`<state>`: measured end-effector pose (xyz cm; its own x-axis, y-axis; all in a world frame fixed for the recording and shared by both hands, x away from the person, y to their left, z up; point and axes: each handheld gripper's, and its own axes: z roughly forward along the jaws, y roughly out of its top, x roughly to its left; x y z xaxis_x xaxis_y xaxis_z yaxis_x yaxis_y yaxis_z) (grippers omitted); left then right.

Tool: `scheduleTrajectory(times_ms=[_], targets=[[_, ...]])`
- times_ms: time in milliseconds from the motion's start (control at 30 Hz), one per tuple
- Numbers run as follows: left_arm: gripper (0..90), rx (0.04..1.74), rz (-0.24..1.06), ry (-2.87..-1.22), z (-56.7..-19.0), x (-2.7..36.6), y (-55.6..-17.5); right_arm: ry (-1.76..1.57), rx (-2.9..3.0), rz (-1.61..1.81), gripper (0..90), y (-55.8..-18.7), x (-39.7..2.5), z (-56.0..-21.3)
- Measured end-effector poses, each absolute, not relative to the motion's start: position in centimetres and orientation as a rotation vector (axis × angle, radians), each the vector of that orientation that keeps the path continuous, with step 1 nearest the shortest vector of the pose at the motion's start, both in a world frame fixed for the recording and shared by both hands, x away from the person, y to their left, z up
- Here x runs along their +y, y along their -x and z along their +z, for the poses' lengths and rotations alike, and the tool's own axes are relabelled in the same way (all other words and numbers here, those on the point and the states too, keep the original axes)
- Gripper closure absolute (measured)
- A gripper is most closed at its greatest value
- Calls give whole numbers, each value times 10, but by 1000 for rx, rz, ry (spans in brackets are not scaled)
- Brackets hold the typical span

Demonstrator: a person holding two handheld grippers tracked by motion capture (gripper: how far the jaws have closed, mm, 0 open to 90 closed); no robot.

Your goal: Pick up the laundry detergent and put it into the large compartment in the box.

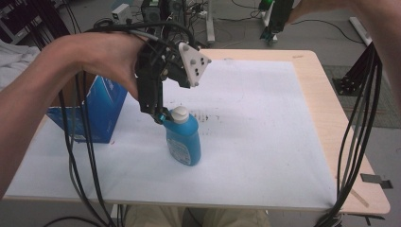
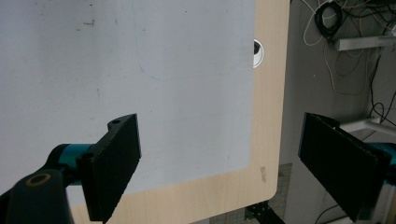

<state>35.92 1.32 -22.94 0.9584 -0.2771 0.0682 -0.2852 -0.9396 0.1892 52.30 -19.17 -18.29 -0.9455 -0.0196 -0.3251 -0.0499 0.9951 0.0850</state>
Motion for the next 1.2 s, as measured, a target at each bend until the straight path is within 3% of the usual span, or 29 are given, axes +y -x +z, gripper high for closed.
scheduleTrajectory(times_ms=[167, 1200], targets=[[154, -462, 10, -2931, -243, 13, -355, 49, 2811, 125, 123, -520, -191, -184], [171, -595, -2, -2901, -281, 6, -357, 52, 2807, 114, 123, -519, -191, -188]])
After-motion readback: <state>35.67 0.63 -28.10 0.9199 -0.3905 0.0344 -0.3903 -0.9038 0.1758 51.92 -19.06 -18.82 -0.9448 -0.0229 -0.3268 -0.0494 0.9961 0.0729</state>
